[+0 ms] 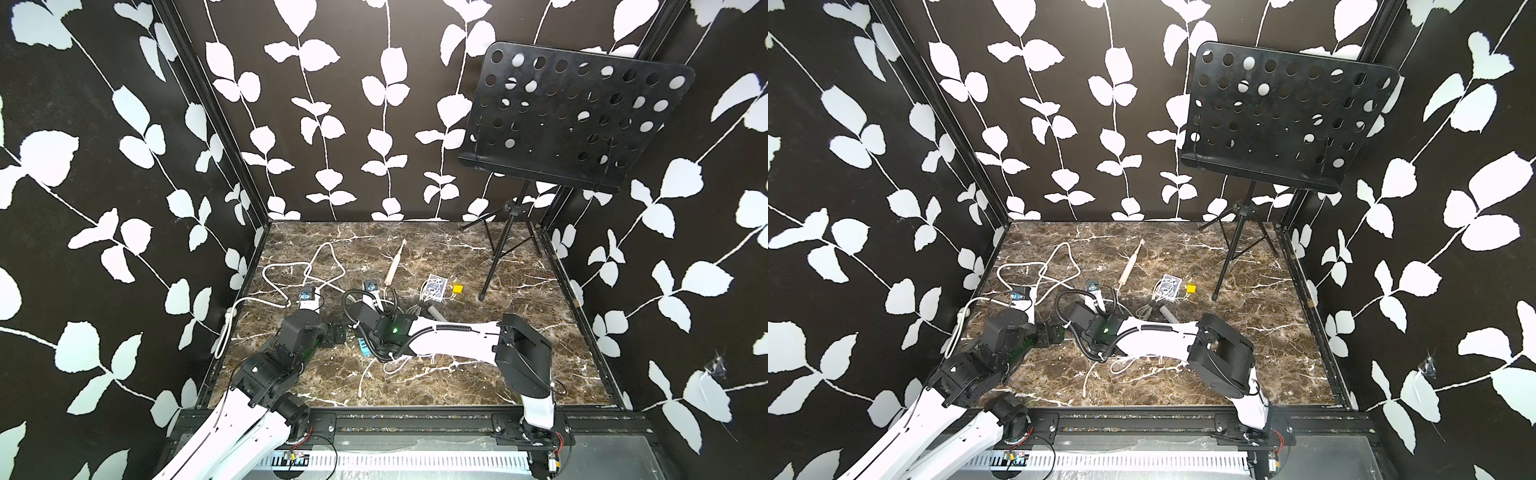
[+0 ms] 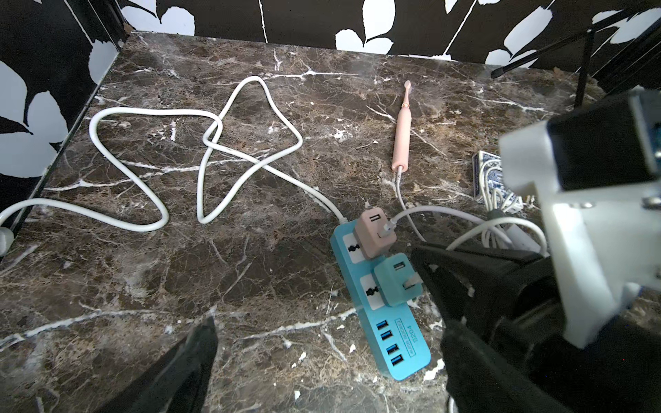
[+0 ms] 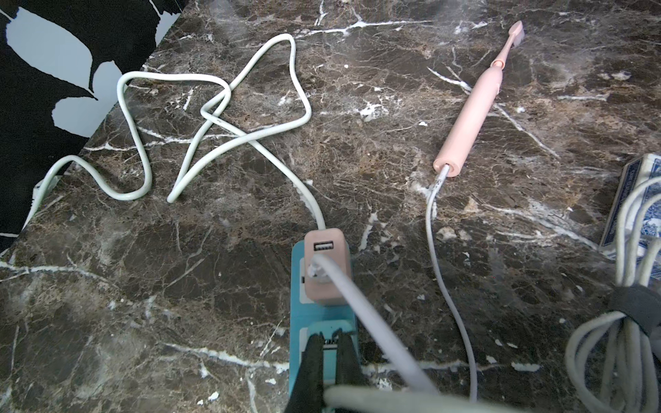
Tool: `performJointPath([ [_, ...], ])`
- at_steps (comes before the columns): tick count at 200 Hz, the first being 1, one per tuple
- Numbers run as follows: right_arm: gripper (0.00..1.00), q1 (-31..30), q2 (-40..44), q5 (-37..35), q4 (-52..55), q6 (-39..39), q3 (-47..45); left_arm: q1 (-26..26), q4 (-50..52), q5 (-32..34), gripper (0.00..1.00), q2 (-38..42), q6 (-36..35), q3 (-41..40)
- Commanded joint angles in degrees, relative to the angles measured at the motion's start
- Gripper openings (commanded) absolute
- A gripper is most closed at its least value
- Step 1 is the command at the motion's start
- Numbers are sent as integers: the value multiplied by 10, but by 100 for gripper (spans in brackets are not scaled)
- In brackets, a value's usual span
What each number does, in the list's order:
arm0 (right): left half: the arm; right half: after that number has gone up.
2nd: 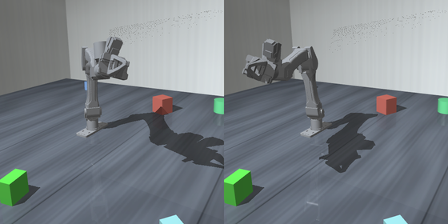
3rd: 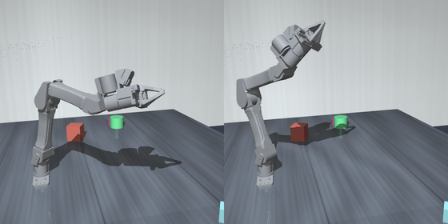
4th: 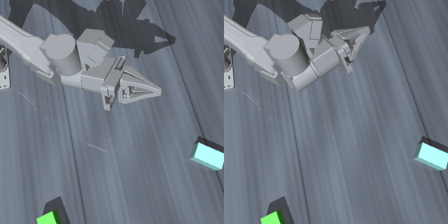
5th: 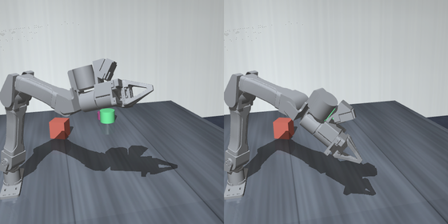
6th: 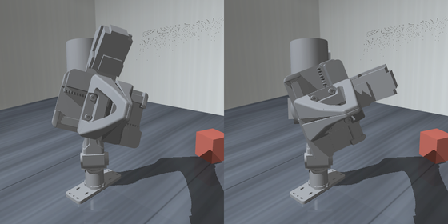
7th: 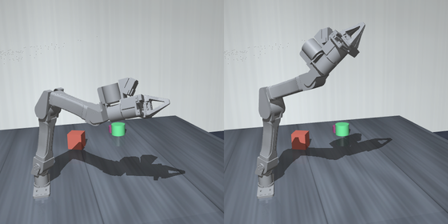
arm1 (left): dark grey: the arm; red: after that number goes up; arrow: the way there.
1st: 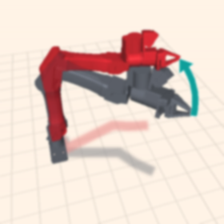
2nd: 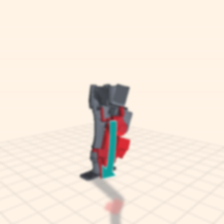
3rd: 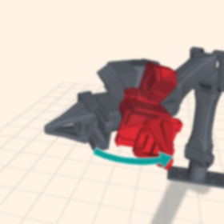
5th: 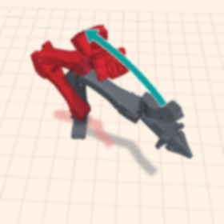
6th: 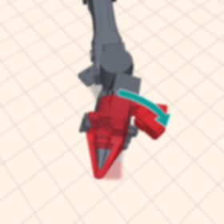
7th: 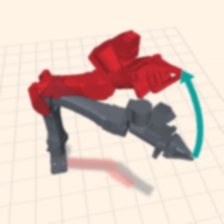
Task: Charge the electric toothbrush
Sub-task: Insert the charging cable into the plug.
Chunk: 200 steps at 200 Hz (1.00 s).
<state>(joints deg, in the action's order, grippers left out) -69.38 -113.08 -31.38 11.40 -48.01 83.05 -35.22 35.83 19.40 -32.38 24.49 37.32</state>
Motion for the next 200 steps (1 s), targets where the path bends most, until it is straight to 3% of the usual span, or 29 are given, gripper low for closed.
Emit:
performJointPath([
  [1, 0, -7, 3, -4, 33, -8, -16, 2, 9, 14, 99, 8, 5, -9],
  [152, 0, -26, -9, -21, 65, -8, 12, 2, 23, 29, 99, 49, 16, -10],
  [200, 0, -19, -5, -25, 81, -41, 2, 2, 20, 27, 99, 51, 13, -11],
])
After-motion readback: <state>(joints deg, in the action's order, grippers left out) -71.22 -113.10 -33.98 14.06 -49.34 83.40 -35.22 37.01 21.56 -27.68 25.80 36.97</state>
